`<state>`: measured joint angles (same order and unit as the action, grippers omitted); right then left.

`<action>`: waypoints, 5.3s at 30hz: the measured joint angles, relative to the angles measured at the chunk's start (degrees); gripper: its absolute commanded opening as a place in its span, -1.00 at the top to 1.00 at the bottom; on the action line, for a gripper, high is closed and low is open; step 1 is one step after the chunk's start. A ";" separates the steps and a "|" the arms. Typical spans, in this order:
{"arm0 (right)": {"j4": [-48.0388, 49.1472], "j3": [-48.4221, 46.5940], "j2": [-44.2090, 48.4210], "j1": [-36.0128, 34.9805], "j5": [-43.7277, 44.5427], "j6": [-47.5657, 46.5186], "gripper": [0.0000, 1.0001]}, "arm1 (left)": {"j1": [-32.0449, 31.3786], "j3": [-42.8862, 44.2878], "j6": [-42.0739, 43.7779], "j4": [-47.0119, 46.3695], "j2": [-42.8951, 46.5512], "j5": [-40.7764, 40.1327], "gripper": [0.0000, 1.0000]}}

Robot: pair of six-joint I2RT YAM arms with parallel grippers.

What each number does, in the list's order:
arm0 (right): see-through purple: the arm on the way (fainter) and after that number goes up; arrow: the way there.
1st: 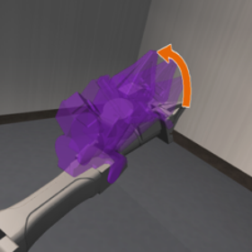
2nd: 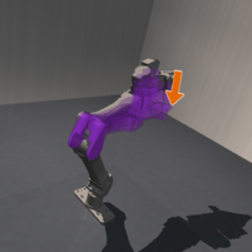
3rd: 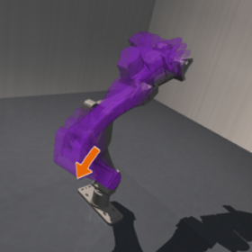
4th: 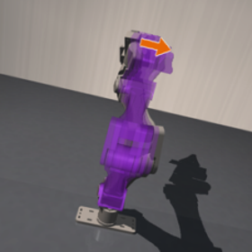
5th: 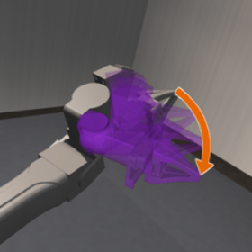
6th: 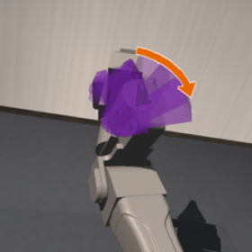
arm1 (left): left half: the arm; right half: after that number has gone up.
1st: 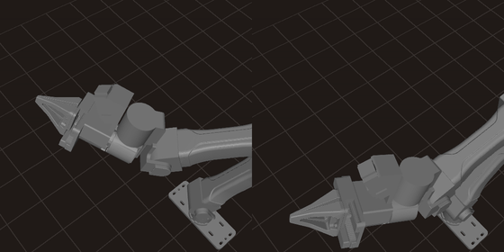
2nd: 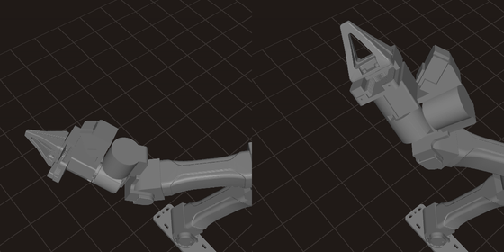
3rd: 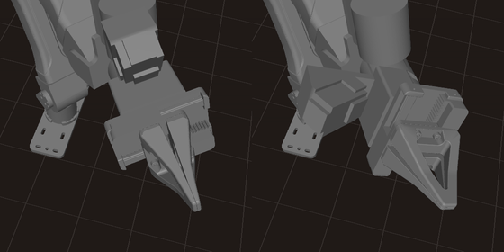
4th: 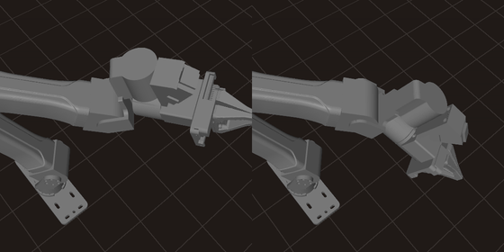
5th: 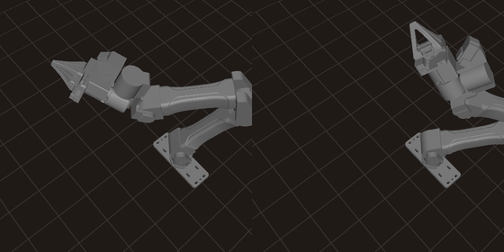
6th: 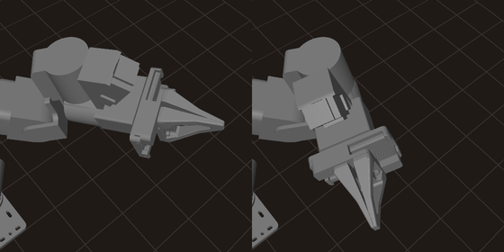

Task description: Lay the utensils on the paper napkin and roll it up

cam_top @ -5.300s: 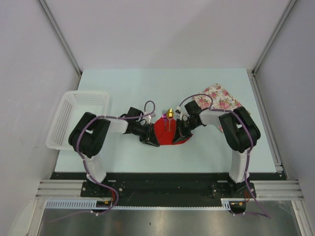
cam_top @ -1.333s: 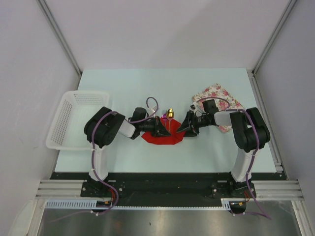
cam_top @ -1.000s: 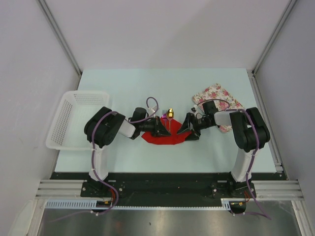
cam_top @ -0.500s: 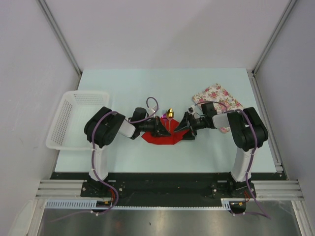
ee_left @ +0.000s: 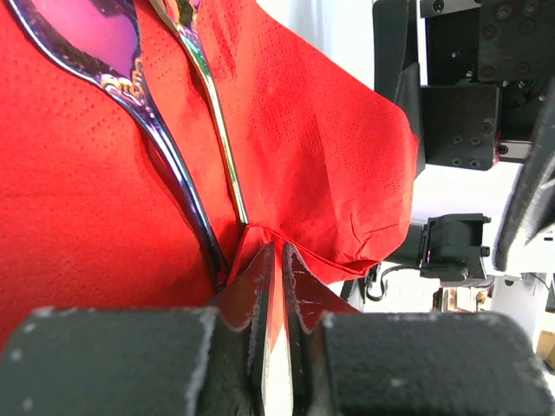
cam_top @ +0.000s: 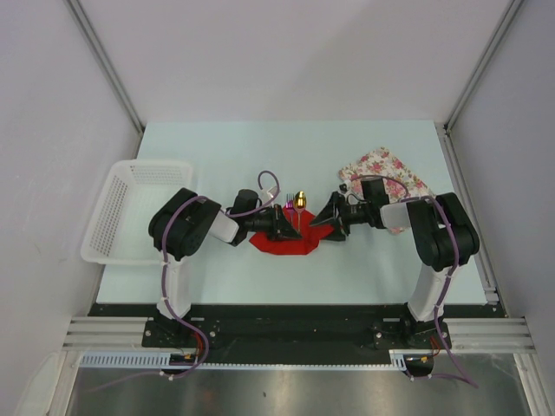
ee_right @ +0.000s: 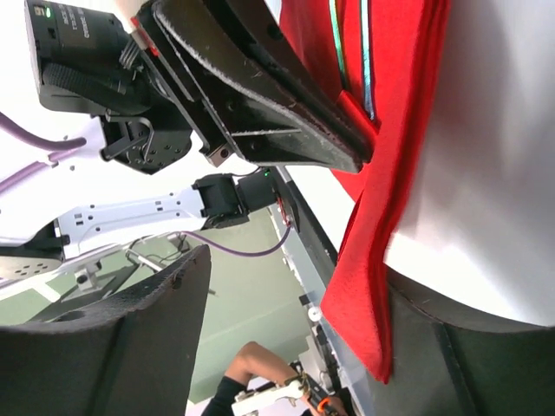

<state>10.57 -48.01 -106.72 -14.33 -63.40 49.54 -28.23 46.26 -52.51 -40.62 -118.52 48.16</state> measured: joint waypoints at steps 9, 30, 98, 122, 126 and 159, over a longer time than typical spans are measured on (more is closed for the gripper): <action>-12.44 -3.23 0.17 -1.38 6.58 -10.05 0.26 | 0.00 0.00 0.00 -0.39 0.00 0.00 0.80; -31.71 -12.11 1.66 -6.99 28.35 -24.81 0.87 | 0.00 -0.07 0.02 -0.33 0.00 -0.15 0.90; -24.79 -18.56 -6.25 -14.78 22.29 -16.39 0.75 | 6.95 -5.33 17.62 26.38 14.29 0.00 0.43; -14.93 -17.66 -8.17 -14.84 16.41 -8.07 -0.06 | 10.25 -8.90 14.25 20.55 19.43 2.27 -0.26; -13.68 -17.40 -8.17 -14.69 16.06 -6.58 -0.18 | 10.29 -9.49 12.96 18.86 19.47 2.93 -0.29; -9.92 -16.02 -10.93 -14.05 16.39 -3.06 0.52 | 7.39 -10.67 1.77 6.36 16.57 1.31 0.57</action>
<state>0.64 -64.03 -117.64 -28.38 -47.00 46.48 -20.84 35.59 -50.74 -34.26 -101.95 49.47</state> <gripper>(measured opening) 0.312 0.228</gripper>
